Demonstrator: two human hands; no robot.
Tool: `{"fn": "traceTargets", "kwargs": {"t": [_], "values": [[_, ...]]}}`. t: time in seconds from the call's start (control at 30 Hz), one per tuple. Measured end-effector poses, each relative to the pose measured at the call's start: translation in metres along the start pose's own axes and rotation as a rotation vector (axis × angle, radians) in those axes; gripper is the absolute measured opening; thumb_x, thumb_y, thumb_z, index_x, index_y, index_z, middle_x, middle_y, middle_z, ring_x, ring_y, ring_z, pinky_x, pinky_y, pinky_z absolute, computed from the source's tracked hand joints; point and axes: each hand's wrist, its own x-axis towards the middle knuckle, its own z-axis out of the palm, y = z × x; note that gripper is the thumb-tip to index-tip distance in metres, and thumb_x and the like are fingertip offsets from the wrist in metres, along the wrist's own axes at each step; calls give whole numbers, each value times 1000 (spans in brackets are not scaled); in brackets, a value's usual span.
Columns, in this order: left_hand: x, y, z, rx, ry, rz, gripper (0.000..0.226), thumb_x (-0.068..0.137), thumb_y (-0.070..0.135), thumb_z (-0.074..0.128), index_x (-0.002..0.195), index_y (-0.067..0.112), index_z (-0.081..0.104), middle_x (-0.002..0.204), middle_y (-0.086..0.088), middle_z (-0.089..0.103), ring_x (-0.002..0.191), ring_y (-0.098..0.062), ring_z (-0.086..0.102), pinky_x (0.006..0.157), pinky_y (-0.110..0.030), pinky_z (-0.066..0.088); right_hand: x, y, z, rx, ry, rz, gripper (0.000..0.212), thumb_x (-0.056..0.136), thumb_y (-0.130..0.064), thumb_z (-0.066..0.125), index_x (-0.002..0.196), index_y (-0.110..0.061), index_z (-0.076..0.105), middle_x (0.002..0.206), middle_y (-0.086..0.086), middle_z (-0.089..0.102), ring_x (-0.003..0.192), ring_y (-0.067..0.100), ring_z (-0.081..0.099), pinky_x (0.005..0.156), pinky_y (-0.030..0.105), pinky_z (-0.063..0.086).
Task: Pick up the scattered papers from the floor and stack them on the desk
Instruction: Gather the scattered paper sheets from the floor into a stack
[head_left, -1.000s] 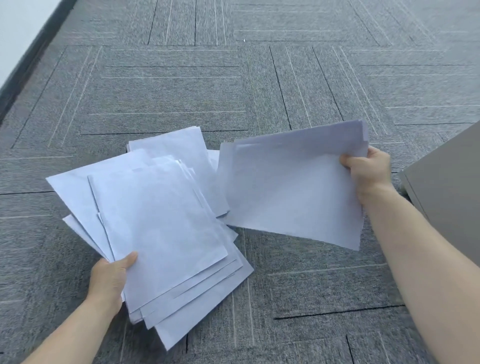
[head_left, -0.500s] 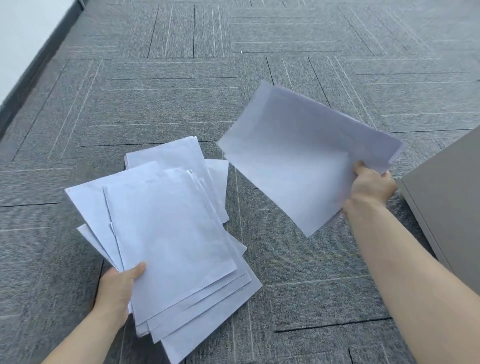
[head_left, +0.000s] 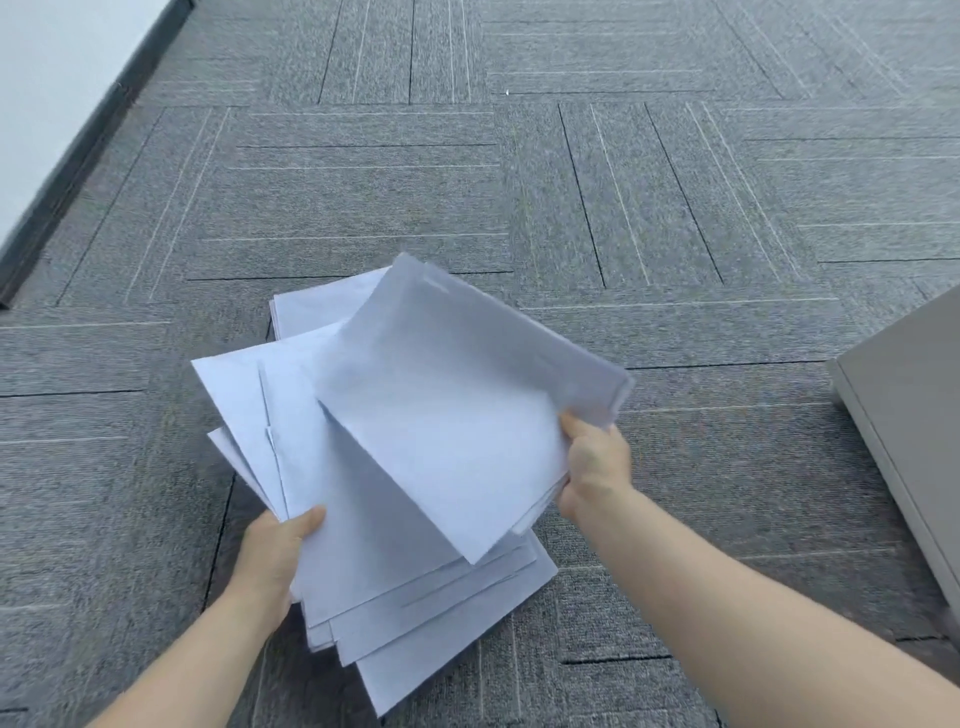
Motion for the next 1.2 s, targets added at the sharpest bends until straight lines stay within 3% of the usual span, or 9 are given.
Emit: {"fn": "traceTargets", "kwargs": {"t": [0.23,0.47,0.53,0.63,0.73,0.83,0.97,1.1,1.2], "values": [[-4,1,7,-67,-16,-8,48,92,45,57,121,8,64,115,-7,71,107,-27,66,102,-48,45,-12,48,-5,-231,-91,123,18,88,-3,63,98,-17,64,92,3,72,83,25,67,78,37,53],[-4,1,13,-59,-68,-39,36,85,2,65,120,0,61,114,-21,68,101,-36,66,94,-50,49,-23,70,-15,-556,-220,305,22,76,-3,72,96,-7,65,99,21,73,84,36,68,84,61,54],[-1,-2,13,-39,-50,-40,37,83,-4,64,120,0,60,114,-21,68,100,-39,66,91,-52,50,-25,70,-17,-621,-276,327,17,77,-7,73,92,-9,65,98,22,73,79,34,67,80,56,58],[4,-4,11,-20,-27,-16,35,84,-5,63,118,2,61,112,-20,68,96,-37,66,86,-49,52,-20,59,-21,-644,-272,227,11,84,-16,70,93,-11,67,86,10,71,66,24,65,55,32,55],[6,-1,9,-17,-23,12,23,84,-6,63,102,8,66,108,-18,69,92,-34,66,88,-49,51,-8,36,-22,-753,-168,-73,16,86,-30,67,96,-17,66,95,1,69,76,16,63,67,32,51],[4,3,10,-21,-64,21,21,85,-7,60,97,9,67,106,-18,69,93,-35,66,90,-50,50,6,13,-18,-848,-181,-239,30,88,-38,66,110,-18,62,102,-4,64,85,8,61,69,26,47],[0,4,14,-40,-138,26,36,83,-7,61,118,3,62,113,-19,69,98,-38,66,88,-49,52,21,-1,-10,-898,-340,-135,73,77,-54,73,137,-21,48,121,2,60,103,19,61,86,35,48],[-11,10,25,-43,-249,-7,29,83,-4,62,111,5,66,105,-14,74,95,-35,69,86,-46,53,22,-3,-13,-796,-518,144,59,71,-40,82,122,-19,60,98,4,75,86,24,71,82,37,54],[-18,15,38,27,-312,36,35,73,2,72,107,5,68,101,-10,76,93,-31,71,82,-41,56,20,-2,-20,-610,-579,255,24,80,-4,73,104,-8,68,96,15,76,81,32,73,80,51,59]]}}
